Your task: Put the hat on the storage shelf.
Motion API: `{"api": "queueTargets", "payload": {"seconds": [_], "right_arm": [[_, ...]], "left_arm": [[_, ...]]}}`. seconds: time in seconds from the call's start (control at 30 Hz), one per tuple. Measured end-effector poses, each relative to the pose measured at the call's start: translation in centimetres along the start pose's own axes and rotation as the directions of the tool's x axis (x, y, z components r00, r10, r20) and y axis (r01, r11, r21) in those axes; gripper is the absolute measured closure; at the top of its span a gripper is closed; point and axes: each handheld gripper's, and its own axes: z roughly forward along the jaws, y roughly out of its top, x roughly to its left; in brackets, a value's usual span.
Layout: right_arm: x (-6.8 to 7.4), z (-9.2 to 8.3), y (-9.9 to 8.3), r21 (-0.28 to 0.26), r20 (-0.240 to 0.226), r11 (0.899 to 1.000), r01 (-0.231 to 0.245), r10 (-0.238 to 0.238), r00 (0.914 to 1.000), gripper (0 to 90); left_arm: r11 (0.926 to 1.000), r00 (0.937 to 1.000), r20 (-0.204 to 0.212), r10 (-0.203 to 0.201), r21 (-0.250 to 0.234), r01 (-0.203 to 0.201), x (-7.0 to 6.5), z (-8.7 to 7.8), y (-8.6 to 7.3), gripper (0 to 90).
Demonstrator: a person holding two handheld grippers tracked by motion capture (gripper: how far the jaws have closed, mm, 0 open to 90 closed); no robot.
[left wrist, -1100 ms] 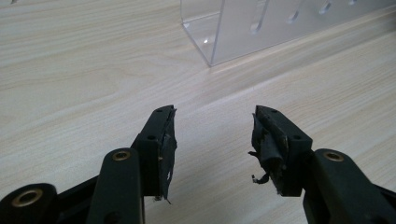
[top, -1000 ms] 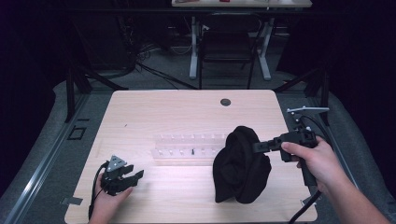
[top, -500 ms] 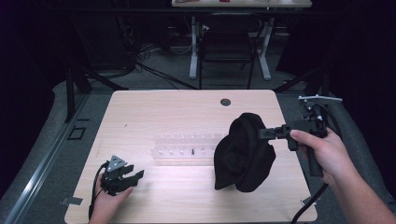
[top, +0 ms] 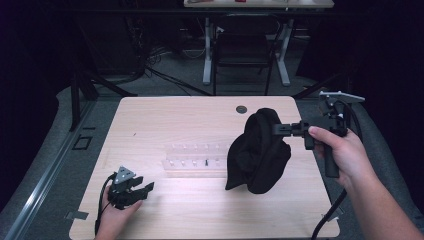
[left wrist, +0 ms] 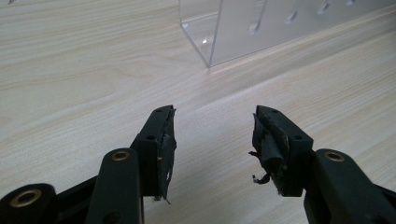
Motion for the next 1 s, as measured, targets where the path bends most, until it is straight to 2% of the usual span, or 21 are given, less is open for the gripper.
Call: {"api": "queueTargets", "payload": {"seconds": [0.23,0.5,0.6,0.73,1.0], "right_arm": [[0.3,0.4,0.6,-0.007,-0.003,1.0,-0.004,0.004,1.0,88.6],[1.6,0.6,1.8,-0.033,0.012,0.999,0.014,-0.014,0.9998,88.5],[1.7,0.8,2.1,-0.035,0.026,0.999,0.025,-0.024,0.9994,88.5],[1.7,1.2,2.7,-0.042,0.021,0.999,0.021,-0.02,0.9996,88.5],[1.7,2.7,3.9,-0.04,0.023,0.999,0.029,-0.028,0.9994,88.5]], "left_arm": [[1.0,1.0,0.002,-0.002,-0.002,0.002,0.0,0.1,0.0,48.6],[1.0,1.0,0.004,-0.008,-0.002,0.008,0.0,0.1,0.0,48.4],[1.0,0.9999,0.011,-0.004,0.002,0.004,0.0,0.1,0.0,48.3],[1.0,0.9999,0.011,-0.008,-0.002,0.008,0.0,0.2,0.0,48.2],[1.0,1.0,0.009,0.002,-0.001,-0.002,0.1,0.2,0.0,47.9]]}}
